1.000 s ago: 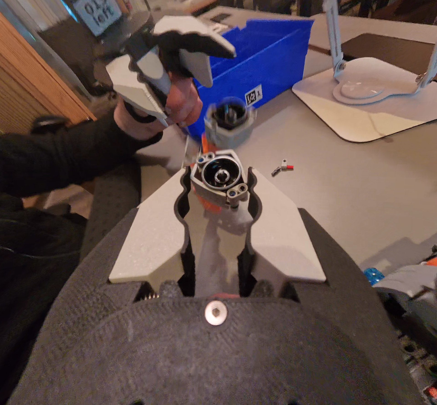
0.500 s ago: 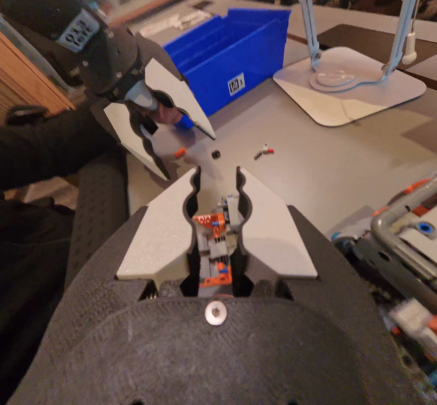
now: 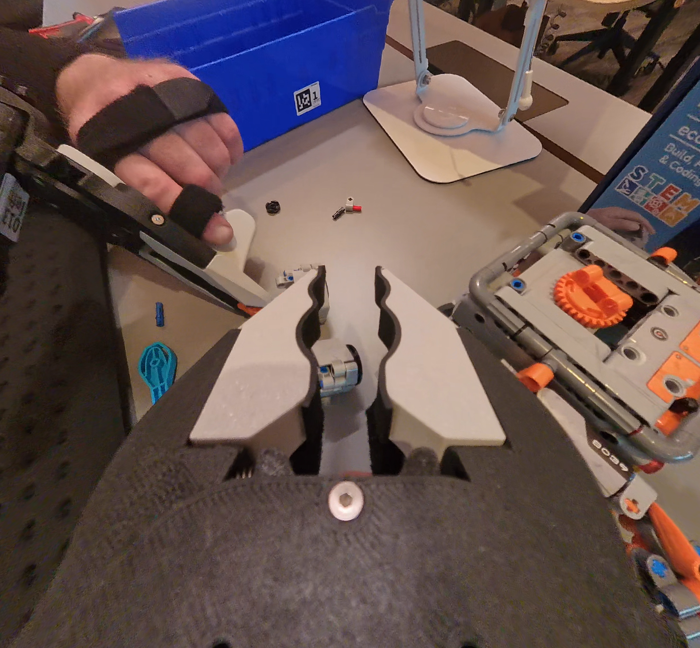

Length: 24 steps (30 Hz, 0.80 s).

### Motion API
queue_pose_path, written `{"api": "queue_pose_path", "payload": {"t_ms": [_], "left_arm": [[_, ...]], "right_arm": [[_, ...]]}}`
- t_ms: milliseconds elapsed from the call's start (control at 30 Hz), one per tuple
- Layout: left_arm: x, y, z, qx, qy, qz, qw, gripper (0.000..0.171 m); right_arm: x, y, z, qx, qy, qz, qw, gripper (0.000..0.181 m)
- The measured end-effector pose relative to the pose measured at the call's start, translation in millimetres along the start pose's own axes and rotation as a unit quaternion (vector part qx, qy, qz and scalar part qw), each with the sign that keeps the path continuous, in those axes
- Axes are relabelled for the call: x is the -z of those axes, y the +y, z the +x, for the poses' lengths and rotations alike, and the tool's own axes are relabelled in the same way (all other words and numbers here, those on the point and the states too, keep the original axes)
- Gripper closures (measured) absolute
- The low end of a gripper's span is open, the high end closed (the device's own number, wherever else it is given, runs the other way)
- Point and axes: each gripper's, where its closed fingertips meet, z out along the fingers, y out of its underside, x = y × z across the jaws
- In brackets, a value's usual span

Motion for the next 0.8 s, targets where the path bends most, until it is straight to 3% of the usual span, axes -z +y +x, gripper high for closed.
{"api": "queue_pose_path", "payload": {"t_ms": [67,167,300,400,500,600,667,800], "left_arm": [[-1,0,-7,0.007,-0.009,0.006,1.0,0.159],[-2,-5,-11,0.038,-0.006,0.021,0.999,0.161],[3,-10,-18,0.134,0.006,0.056,0.989,0.163],[14,-10,-28,0.224,0.011,0.093,0.97,0.164],[33,-13,-41,0.356,0.032,0.176,0.917,0.165],[54,-12,-48,0.473,0.07,0.266,0.837,0.165],[63,-10,-50,0.517,0.083,0.311,0.793,0.165],[76,-14,-49,0.549,0.107,0.375,0.74,0.166]], "right_arm": [[0,2,0,0.004,0.001,-0.004,1.0,0.158],[2,3,0,0.014,0.005,-0.008,1.0,0.159],[6,-1,-2,0.021,0.002,0.002,1.0,0.159],[11,-2,-6,0.019,-0.013,0.008,1.0,0.158],[14,1,-13,0.0,-0.048,0.008,0.999,0.151],[15,-1,-21,-0.001,-0.071,0.016,0.997,0.149],[18,-7,-23,-0.006,-0.077,0.033,0.996,0.15],[24,-13,-29,-0.026,-0.119,0.06,0.991,0.136]]}}
